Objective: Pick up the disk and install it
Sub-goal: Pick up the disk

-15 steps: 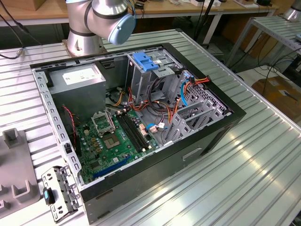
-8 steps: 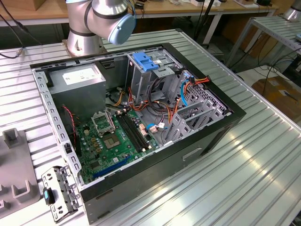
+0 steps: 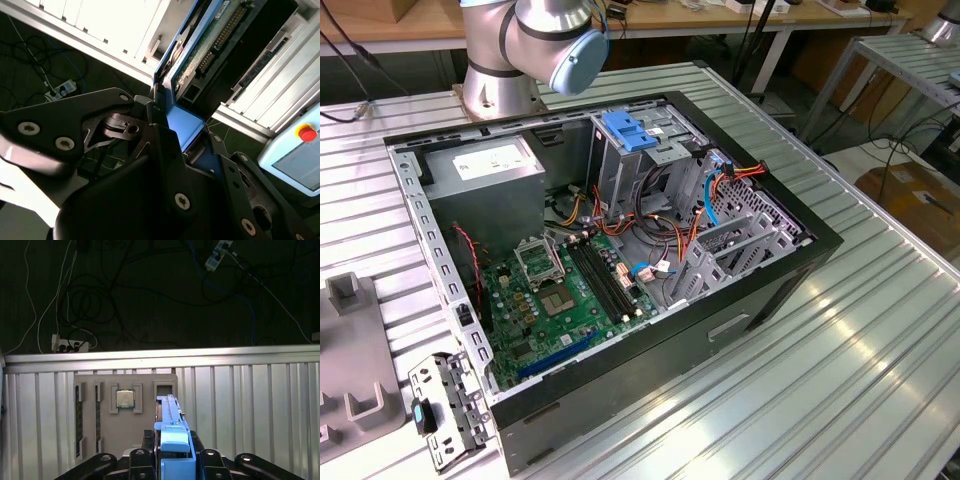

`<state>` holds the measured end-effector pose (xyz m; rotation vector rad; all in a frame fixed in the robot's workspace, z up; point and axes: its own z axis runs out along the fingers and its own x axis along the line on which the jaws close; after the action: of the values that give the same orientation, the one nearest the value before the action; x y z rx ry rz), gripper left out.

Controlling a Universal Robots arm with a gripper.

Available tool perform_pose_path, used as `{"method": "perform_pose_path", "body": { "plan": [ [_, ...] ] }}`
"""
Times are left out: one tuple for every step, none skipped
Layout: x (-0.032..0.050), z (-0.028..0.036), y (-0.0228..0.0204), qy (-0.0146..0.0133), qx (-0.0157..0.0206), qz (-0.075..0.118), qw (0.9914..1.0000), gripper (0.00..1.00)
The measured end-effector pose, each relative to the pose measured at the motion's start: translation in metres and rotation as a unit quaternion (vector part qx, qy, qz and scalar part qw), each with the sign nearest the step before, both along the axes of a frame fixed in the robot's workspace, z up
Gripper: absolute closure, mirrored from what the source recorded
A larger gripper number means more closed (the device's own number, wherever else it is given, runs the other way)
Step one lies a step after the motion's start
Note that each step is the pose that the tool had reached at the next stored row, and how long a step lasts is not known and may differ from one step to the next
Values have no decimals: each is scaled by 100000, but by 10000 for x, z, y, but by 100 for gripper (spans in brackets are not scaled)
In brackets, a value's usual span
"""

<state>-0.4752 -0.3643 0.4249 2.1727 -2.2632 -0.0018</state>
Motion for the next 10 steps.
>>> {"method": "perform_pose_path", "body": {
  "plan": [
    [0,4,0,1,-1,1,100000,63],
    [0,8,0,2,-3,1,100000,63],
    [0,11,0,-1,0,-1,100000,63],
    [0,14,0,0,0,-2,100000,63],
    [0,20,0,6,-11,0,100000,63],
    [0,24,0,4,-15,5,100000,63],
    [0,28,0,3,-22,2,100000,63],
    [0,32,0,5,-32,2,100000,63],
    [0,37,0,5,-40,3,100000,63],
    [0,44,0,4,-49,1,100000,63]
  ]
}}
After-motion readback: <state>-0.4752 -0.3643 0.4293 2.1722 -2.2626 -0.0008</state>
